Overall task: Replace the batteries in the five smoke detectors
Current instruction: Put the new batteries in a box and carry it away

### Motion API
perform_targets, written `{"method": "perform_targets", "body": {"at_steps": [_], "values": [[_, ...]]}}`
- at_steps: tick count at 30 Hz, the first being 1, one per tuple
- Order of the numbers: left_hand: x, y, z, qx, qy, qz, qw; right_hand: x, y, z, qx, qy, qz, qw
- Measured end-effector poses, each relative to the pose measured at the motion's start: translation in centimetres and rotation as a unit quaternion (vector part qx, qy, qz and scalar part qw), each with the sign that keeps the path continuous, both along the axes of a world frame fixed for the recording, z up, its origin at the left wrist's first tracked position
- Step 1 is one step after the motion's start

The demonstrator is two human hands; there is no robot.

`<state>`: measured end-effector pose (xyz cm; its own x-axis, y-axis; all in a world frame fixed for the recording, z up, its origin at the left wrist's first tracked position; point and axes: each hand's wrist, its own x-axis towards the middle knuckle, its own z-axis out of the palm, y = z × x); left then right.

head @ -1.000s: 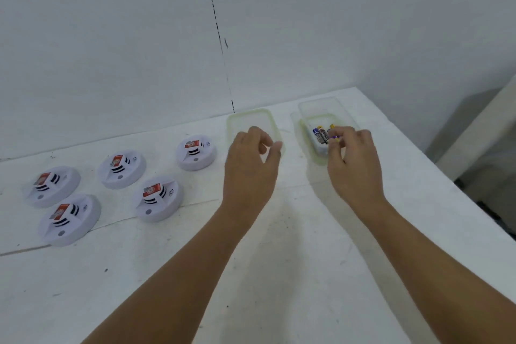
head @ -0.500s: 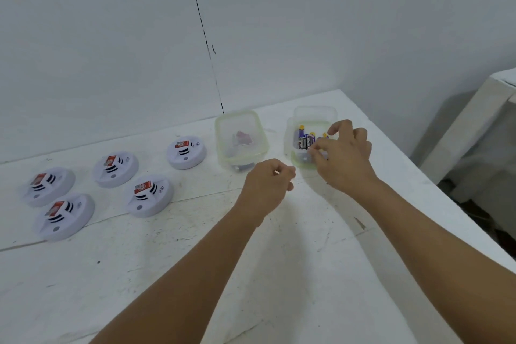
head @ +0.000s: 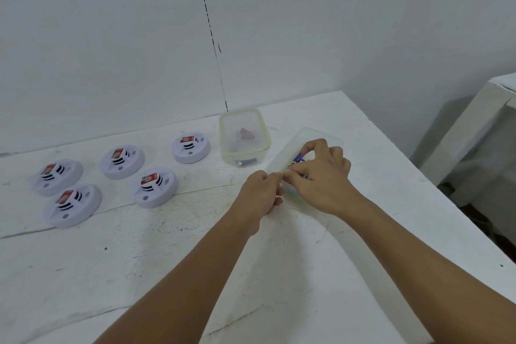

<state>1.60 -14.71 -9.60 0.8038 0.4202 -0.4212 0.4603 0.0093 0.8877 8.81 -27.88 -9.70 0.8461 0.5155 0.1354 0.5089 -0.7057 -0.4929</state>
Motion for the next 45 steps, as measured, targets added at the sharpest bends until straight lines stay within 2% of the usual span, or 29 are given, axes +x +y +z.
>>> {"method": "perform_targets", "body": {"at_steps": [4, 7, 10, 12, 25, 32, 37, 45], "values": [[-1.1, 1.4, 0.1, 0.004, 0.016, 0.007, 1.0, 0.0, 0.1, 0.1, 0.079, -0.051, -0.096, 0.991], [-2.3, 3.0, 0.3, 0.006, 0.041, 0.0, 0.999, 0.8, 0.0, 0.1, 0.109, 0.028, -0.142, 0.983], [-3.5, 4.6, 0.4, 0.004, 0.054, -0.003, 0.999, 0.9, 0.0, -0.3, 0.14, 0.148, -0.127, 0.971], [-4.4, 5.7, 0.4, 0.003, 0.06, 0.003, 0.998, 0.3, 0.3, -0.5, 0.138, 0.181, -0.125, 0.966], [-9.3, 9.9, 0.4, 0.039, 0.056, 0.038, 0.997, -2.8, 4.2, 0.0, 0.048, 0.137, -0.094, 0.985], [-11.5, 11.5, 1.1, 0.05, 0.015, 0.083, 0.995, -4.4, 6.4, 1.1, 0.087, 0.177, -0.052, 0.979], [-14.8, 14.2, 1.2, 0.12, 0.003, 0.125, 0.985, -6.9, 9.3, 1.5, 0.085, 0.183, -0.009, 0.979], [-20.9, 18.1, 0.7, 0.163, 0.056, 0.165, 0.971, -11.2, 13.9, 0.3, 0.056, 0.212, 0.059, 0.974]]}}
